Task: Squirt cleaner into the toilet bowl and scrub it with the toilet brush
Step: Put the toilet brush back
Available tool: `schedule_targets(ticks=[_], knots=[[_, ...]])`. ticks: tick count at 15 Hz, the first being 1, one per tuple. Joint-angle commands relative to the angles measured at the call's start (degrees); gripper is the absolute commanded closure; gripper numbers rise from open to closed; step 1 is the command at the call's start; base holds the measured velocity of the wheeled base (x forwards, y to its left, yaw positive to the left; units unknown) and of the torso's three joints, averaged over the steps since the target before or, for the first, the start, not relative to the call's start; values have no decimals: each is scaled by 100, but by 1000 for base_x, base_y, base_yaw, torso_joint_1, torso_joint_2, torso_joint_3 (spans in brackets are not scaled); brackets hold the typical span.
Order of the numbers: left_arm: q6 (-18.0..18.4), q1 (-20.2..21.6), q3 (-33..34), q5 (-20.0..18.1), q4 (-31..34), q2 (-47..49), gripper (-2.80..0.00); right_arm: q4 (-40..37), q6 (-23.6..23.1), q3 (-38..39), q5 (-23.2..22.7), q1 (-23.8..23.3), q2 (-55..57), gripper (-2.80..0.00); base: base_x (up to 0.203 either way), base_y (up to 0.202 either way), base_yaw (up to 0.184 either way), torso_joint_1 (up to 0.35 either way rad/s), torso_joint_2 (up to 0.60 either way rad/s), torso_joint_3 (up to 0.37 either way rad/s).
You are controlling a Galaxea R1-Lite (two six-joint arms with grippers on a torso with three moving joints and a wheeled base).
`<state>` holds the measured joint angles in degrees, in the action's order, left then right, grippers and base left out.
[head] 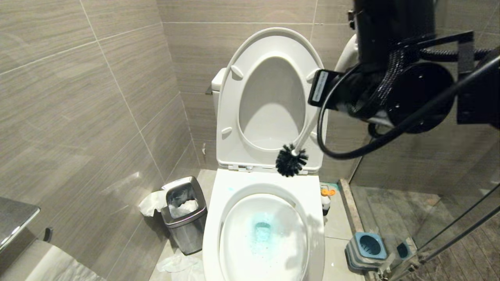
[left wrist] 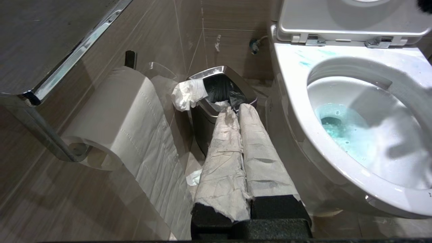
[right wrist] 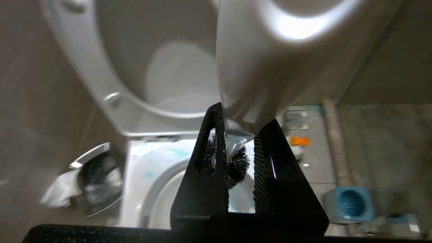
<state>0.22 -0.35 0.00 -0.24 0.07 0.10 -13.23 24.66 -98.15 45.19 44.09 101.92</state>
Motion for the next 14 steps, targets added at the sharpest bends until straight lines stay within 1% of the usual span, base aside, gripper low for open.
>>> schedule_targets(ticks=[1,2,3,5,6,7,9,10,11,12,14], knots=[[-4,0,0,6,1,-1,0,-248,-80,-17,178,-347,-355,0,0,0,0,0,0,0],[-3,0,0,5,1,-1,0,-401,-84,36,188,-441,-466,0,0,0,0,0,0,0],[-4,0,0,6,1,-1,0,-543,-84,103,190,-638,-523,0,0,0,0,0,0,0],[4,-1,0,-2,1,-1,0,-801,-101,281,157,-1161,-629,0,0,0,0,0,0,0],[4,0,0,-2,1,-1,0,-921,-124,408,56,-1446,-698,0,0,0,0,0,0,0],[0,0,0,-1,1,-1,0,-1008,-167,630,-228,-1662,-799,0,0,0,0,0,0,0],[-4,0,0,-2,1,-1,0,-1030,-229,1020,-959,-2123,-936,0,0,0,0,0,0,0],[4,0,0,-2,1,-1,0,-1007,-208,1215,-1204,-2399,-922,0,0,0,0,0,0,0],[-4,0,0,6,1,-1,0,-861,-174,1485,-1415,-2636,-867,0,0,0,0,0,0,0],[0,0,0,-1,1,-1,0,-470,-150,1804,-1588,-2880,-779,0,0,0,0,0,0,0],[-4,-9,0,6,1,-1,0,711,-162,2451,-1862,-3368,-415,0,0,0,0,0,0,0]])
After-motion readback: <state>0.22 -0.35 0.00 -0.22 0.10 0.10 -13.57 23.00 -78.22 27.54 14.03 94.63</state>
